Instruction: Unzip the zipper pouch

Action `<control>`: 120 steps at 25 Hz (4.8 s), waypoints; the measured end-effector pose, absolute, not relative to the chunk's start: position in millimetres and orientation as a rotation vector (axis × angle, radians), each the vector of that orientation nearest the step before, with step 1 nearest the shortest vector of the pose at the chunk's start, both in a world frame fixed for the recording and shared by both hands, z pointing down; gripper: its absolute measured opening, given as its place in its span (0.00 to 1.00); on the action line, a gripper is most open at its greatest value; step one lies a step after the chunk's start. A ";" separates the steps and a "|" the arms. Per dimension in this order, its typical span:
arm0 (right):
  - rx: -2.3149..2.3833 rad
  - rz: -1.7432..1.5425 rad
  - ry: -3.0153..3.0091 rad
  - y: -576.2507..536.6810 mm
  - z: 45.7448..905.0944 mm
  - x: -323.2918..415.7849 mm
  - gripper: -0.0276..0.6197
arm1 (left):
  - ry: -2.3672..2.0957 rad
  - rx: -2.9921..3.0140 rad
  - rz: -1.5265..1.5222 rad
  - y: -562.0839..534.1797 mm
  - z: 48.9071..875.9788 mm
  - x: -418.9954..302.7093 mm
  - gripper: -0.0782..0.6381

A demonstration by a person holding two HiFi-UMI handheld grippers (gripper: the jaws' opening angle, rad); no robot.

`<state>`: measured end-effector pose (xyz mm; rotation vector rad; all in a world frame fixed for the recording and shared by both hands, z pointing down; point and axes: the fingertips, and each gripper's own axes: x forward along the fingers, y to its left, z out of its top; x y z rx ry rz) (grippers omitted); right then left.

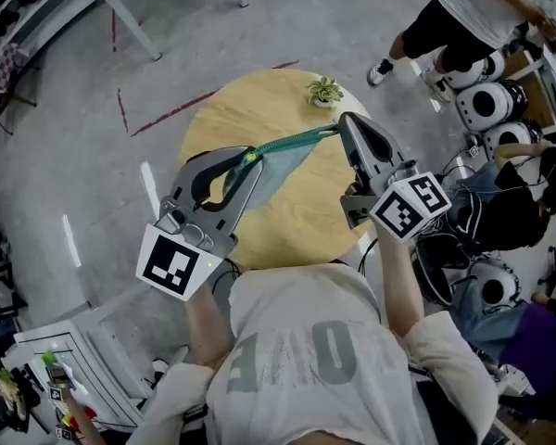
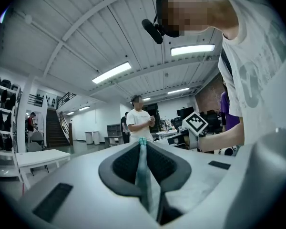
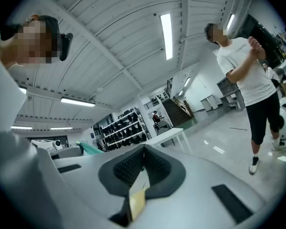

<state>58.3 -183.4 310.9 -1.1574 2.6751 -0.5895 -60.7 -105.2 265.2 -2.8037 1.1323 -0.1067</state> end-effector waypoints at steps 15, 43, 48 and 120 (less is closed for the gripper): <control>-1.278 -0.456 2.624 -184.6 295.8 74.8 0.09 | 1.142 -2.832 -0.175 -119.8 288.7 -34.7 0.19; -1.573 -0.318 2.631 -146.7 332.4 93.3 0.09 | 1.309 -3.013 -0.070 -144.0 348.1 -15.2 0.19; -1.577 -0.355 2.639 -143.1 338.4 92.7 0.09 | 1.425 -3.301 0.154 -156.3 393.1 -17.3 0.19; -1.520 0.044 2.723 -135.4 287.7 27.1 0.09 | 1.910 -2.234 0.103 -109.7 238.8 -132.3 0.15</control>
